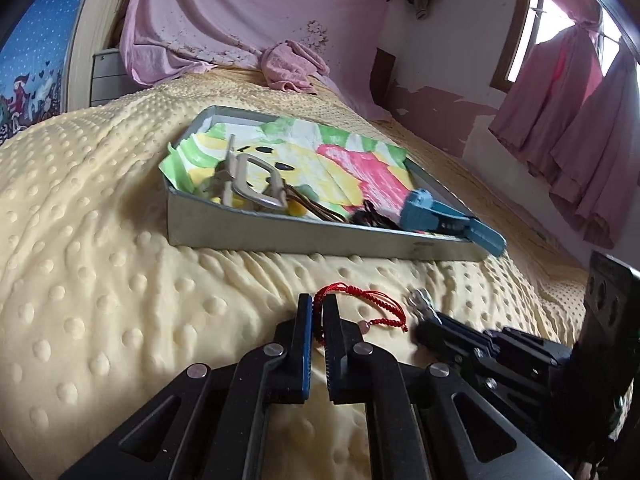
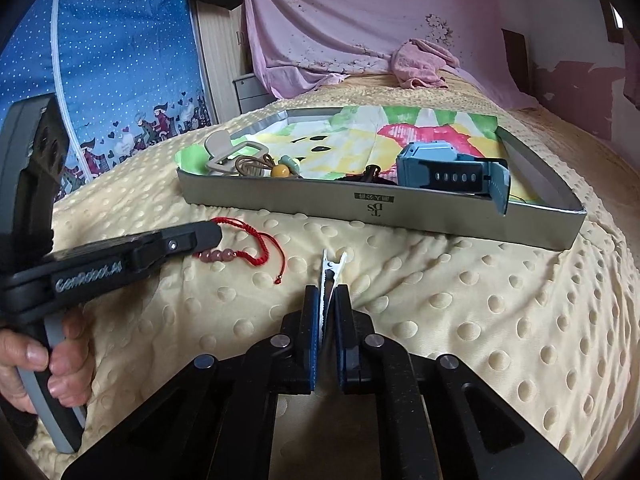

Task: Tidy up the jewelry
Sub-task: 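Grasp the red beaded bracelet with the left tool while the right tool grasps the silver clip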

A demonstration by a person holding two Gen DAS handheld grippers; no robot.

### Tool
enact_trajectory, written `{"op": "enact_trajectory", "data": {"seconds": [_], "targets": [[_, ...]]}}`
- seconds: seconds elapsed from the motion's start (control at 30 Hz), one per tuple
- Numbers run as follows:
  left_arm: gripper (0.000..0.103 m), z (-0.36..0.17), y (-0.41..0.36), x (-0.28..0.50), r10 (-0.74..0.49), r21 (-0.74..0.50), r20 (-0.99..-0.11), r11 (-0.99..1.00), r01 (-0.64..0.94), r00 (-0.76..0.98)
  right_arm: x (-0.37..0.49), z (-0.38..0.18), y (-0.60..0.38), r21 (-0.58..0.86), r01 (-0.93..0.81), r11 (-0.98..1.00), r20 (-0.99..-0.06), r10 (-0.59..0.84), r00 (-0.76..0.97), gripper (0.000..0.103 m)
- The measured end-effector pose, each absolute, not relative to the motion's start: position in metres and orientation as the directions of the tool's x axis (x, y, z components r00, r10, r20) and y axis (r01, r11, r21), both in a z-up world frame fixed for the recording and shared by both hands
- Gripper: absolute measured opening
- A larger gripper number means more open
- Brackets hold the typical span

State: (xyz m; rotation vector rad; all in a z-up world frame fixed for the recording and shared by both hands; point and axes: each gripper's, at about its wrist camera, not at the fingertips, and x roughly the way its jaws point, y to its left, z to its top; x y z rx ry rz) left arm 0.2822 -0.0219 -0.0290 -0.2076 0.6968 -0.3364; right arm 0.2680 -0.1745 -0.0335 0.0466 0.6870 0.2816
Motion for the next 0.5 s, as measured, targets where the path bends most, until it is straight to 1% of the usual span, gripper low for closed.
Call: {"op": "enact_trajectory", "data": {"seconds": [0.2, 0.33, 0.5], "targets": [[0.005, -0.022, -0.019, 0.27, -0.366, -0.303, -0.556, 0.925, 0.228, 0.746, 0.263, -0.029, -0.179, 0.139, -0.222, 0.965, -0.588, 0.261, 0.766, 0.006], [0.005, -0.012, -0.019, 0.265, -0.359, -0.299, -0.535, 0.927, 0.226, 0.765, 0.26, -0.019, -0.187, 0.156, -0.207, 0.966, -0.546, 0.259, 0.797, 0.006], [0.005, 0.015, -0.027, 0.261, -0.376, -0.287, -0.473, 0.921, 0.264, 0.797, 0.259, 0.0, -0.197, 0.181, -0.195, 0.964, -0.477, 0.26, 0.84, 0.005]]}}
